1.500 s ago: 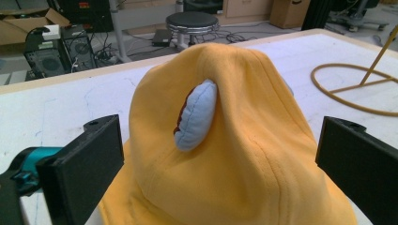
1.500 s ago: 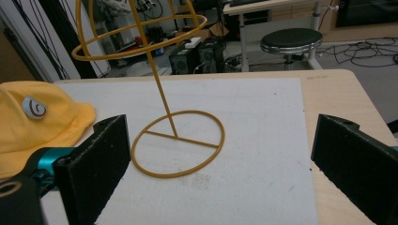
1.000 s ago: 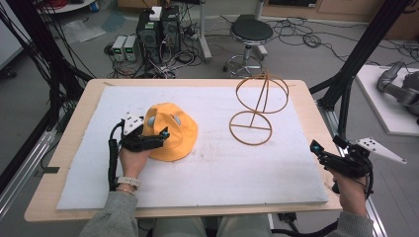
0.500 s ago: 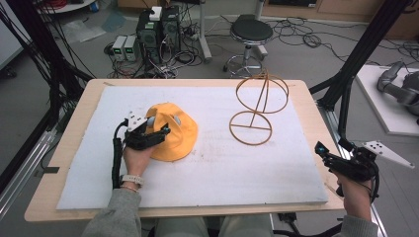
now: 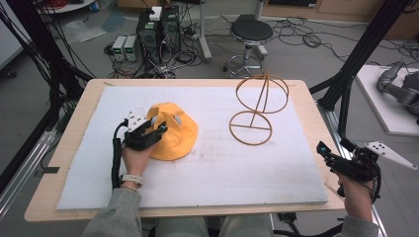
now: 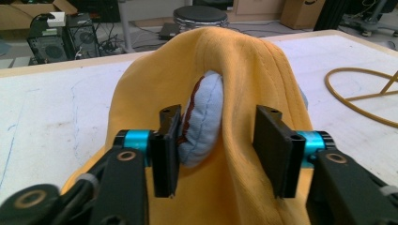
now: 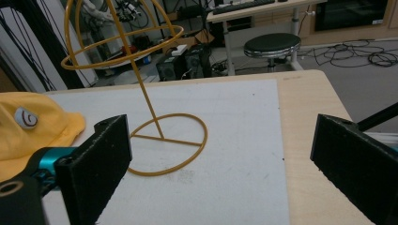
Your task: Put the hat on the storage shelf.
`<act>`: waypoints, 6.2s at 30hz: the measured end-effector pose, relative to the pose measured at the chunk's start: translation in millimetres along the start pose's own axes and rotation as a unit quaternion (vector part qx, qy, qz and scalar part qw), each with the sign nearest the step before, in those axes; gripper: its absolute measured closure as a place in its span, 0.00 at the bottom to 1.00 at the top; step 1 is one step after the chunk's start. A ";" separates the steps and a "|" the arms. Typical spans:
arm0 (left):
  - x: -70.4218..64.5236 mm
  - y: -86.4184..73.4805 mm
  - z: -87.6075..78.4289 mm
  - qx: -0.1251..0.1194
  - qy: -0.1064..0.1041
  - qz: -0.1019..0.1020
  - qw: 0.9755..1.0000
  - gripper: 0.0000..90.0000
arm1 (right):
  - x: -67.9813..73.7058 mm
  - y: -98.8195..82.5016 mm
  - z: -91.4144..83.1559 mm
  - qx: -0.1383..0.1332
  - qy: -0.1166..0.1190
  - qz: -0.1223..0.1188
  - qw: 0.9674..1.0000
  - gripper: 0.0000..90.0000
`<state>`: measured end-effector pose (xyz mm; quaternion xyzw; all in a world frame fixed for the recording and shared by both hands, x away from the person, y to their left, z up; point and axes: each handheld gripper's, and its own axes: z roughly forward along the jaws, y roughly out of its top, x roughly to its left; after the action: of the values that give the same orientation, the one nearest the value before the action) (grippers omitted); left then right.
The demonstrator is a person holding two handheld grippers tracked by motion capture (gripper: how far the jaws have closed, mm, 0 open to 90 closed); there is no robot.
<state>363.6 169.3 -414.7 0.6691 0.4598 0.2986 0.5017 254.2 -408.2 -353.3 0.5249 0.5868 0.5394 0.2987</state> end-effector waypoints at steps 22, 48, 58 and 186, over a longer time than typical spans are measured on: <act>-3.8 4.7 -12.7 -0.049 0.001 0.023 0.999 0.89 | -1.4 0.8 -1.4 -0.006 -0.004 0.002 1.000 0.06; -15.9 48.1 -52.3 -0.169 0.011 0.035 0.985 0.90 | 4.8 1.9 1.0 -0.007 0.003 0.001 1.000 0.06; -32.0 70.8 -57.7 -0.214 0.005 0.031 0.976 0.90 | 9.6 7.0 0.6 -0.018 0.016 0.003 1.000 0.06; -233.3 147.6 97.8 -0.176 -0.114 0.021 0.978 0.60 | 2.3 24.0 -50.1 -0.098 0.040 0.050 0.993 0.06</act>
<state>401.4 -93.8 -291.8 0.6095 0.3260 0.3068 0.6542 214.7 -425.2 -318.1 0.4998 0.5158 0.6290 0.2976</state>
